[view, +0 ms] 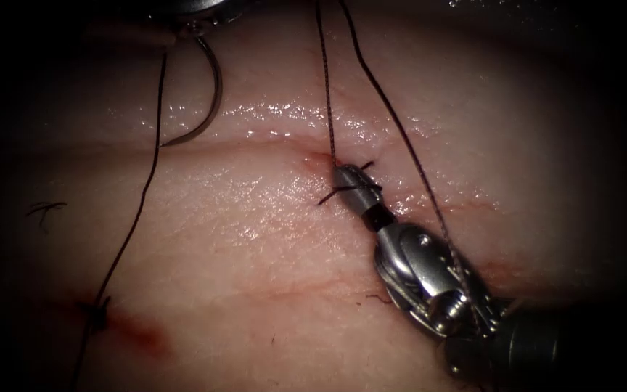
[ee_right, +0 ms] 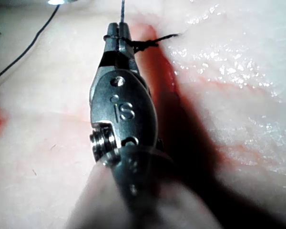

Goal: Wound Closure

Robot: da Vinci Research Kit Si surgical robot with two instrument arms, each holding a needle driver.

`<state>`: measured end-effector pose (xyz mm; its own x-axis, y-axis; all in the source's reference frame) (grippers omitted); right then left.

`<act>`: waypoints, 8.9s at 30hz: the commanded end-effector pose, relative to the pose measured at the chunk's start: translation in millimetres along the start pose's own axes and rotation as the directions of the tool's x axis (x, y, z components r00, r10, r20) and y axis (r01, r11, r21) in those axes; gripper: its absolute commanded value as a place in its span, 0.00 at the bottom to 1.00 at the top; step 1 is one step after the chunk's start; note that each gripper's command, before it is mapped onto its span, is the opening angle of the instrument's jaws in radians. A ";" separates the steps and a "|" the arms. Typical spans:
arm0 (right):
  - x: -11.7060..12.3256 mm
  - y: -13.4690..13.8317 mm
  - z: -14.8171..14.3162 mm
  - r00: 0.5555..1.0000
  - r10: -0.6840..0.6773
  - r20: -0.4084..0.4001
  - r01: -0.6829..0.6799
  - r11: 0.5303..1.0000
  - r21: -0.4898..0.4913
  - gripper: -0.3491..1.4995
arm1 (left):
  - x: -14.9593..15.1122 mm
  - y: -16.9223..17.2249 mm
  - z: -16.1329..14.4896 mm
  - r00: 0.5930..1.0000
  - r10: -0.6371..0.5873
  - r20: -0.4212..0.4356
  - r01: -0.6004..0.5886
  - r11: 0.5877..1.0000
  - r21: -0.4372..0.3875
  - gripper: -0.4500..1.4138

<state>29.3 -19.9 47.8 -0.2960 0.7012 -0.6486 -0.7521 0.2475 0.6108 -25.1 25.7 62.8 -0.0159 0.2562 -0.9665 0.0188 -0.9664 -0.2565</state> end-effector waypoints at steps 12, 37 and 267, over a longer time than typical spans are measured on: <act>-0.7 -1.1 -0.5 1.000 -0.003 0.004 0.003 1.000 0.014 0.00 | 0.2 -4.8 1.2 0.999 -0.030 0.011 0.029 0.998 0.047 0.00; -2.8 -1.0 -1.0 0.999 -0.026 0.035 0.025 0.999 0.020 0.00 | -1.3 -13.9 3.1 0.998 -0.037 0.054 0.027 0.986 0.164 0.00; 7.8 10.9 -6.8 0.843 -0.515 0.153 0.417 0.807 0.418 0.72 | 6.5 -4.7 19.9 0.936 -0.151 0.318 0.026 0.930 0.365 0.93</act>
<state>13.8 -16.1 46.2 0.2322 0.5671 -0.7902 -0.4807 0.7732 0.4137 -44.4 30.9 57.6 -0.3376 0.3810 -0.8607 -0.3375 -0.9026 -0.2672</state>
